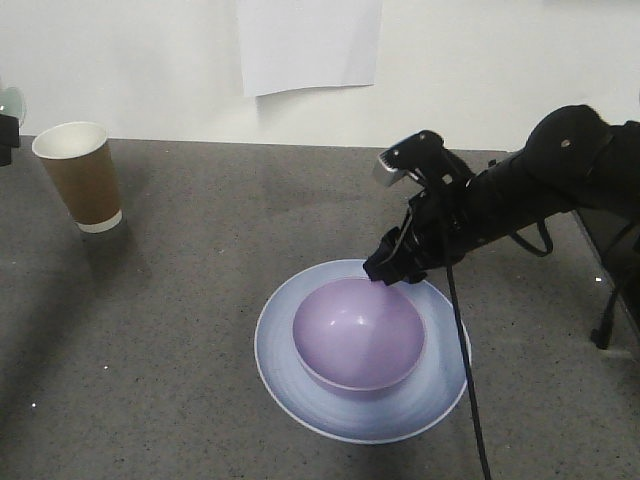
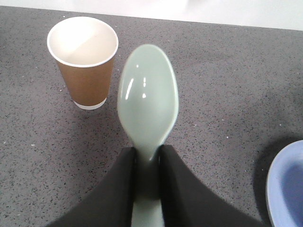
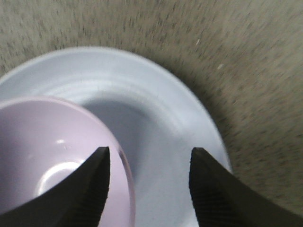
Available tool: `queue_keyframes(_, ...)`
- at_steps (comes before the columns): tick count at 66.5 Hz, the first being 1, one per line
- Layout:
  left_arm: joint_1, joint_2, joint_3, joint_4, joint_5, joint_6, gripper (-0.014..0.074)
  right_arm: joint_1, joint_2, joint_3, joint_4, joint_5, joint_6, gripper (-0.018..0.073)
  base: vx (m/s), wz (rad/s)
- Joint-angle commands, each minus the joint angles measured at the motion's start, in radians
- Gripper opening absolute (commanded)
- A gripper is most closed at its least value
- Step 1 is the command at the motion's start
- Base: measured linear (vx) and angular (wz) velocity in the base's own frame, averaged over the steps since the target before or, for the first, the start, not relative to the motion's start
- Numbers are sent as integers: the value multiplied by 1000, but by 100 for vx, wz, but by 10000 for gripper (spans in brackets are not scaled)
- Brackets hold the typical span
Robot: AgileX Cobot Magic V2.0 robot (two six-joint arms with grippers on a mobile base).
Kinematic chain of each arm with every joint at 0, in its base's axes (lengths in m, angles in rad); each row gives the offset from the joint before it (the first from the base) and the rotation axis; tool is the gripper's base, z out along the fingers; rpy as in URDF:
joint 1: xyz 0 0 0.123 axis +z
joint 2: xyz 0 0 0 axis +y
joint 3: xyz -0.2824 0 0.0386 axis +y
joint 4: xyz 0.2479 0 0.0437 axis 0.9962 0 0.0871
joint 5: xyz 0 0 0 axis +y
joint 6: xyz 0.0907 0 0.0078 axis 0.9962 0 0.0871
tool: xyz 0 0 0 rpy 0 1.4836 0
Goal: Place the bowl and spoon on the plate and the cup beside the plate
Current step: 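Open the right gripper and raise it away from the bowl, then swing the left gripper with the spoon over the bowl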
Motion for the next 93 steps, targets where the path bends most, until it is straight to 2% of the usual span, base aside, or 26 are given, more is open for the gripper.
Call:
queue_keyframes(1,-5,-24,-23,-19,-54,-5,-6,-3,-116,-30,22,-58,1,380,0,0)
queue_keyframes(16,-5,-24,-23,-19,-65,-5,-6,-3,-323,-30,22,-27,48,328,0,0)
queue_keyframes(22,-5,-24,-23,-28,-64,-5,-6,-3,-419,-29,21,28,78,271,0,0)
queue_keyframes(29,-5,-24,-23,-79,-65,18,-6,-3,-527,-19,20,96,100,174,0,0)
queue_keyframes(35,-5,-24,-23,-159,-65,113,-6,-3,-651,45,16,87,99,65,0,0)
queue_keyframes(39,-5,-24,-23,-246,-63,206,-6,-3,-730,106,2,50,102,-14,0,0)
queue_keyframes(46,-5,-24,-23,-420,-49,352,-6,-3,-886,246,-1,-24,131,-8,0,0)
queue_keyframes(52,-14,-16,-23,-571,-21,440,-6,-3,-1012,365,-9,-55,156,-6,0,0)
queue_keyframes(57,-54,5,-23,-663,9,515,-6,-3,-1105,458,-14,-72,198,-5,0,0)
queue_keyframes(62,-110,34,-24,-690,17,538,-6,-3,-1164,543,-43,-73,226,-4,0,0)
queue_keyframes(72,-247,115,-24,-688,12,543,-6,-3,-1225,652,-111,-79,298,-4,0,0)
queue_keyframes(82,-369,196,-24,-636,-29,542,-7,-3,-1232,679,-156,-80,350,-4,0,0)
queue_keyframes(93,-468,281,-24,-610,-57,539,-7,-3,-1232,682,-169,-79,355,-4,0,0)
